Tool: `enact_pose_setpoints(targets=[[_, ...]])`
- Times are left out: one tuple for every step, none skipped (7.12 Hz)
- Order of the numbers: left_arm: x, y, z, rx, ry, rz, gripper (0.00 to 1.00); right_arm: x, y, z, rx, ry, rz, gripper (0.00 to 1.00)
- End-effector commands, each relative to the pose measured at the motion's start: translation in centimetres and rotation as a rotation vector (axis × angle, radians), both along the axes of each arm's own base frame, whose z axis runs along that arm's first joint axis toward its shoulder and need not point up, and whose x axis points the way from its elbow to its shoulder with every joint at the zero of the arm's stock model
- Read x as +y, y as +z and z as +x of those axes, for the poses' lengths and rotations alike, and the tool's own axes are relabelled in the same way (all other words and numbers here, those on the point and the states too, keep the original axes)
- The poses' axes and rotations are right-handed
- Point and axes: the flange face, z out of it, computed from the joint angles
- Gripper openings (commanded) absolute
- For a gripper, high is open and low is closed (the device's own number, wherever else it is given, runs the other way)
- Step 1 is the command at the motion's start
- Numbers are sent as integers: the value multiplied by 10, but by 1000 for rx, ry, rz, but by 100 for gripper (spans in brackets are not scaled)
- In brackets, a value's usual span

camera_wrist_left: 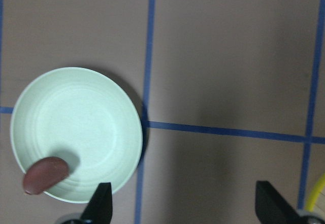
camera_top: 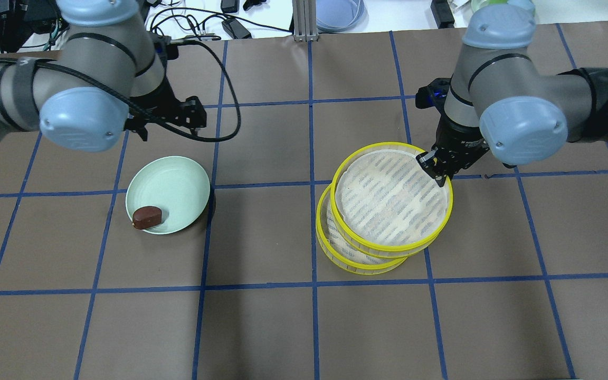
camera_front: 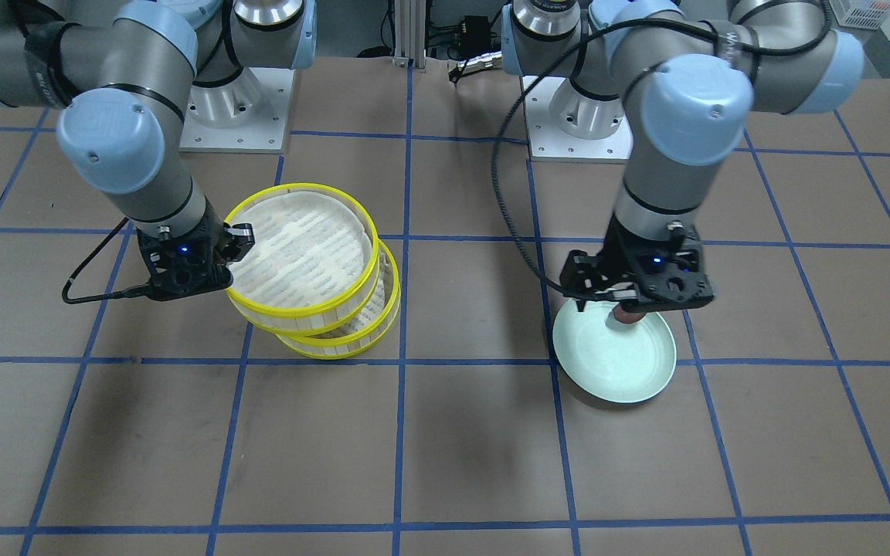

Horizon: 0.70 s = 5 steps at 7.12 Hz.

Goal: Stack buns with steamer

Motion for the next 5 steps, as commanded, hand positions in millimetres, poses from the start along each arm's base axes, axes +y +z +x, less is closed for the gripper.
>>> enact_pose_setpoints(targets=[[-13,-25,63,2,-39,59,100,2,-9,20,3,-5,-25,0],[-16,-46,72,4,-37,97,100,1,-13,21,3,-3,-17,0],[-17,-76,90,21,0,139,100,2,-22,20,4,-2,-2,0],[-11,-100,86,141,18,166,100,2,-25,20,9,4,1,0],[-1,-124,82,178,32,213,100,1,-32,19,17,7,15,0]])
